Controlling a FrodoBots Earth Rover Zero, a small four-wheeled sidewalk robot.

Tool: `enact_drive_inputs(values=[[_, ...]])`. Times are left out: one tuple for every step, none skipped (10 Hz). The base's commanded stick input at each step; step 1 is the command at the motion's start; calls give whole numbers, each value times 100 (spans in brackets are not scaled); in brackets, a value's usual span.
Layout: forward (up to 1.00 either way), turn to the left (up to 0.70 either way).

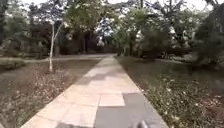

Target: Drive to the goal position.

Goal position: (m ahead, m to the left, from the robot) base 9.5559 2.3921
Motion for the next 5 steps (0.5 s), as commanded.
enact_drive_inputs(values=[[100, 2], [100, 2], [100, 2], [100, 2], [100, 2]])
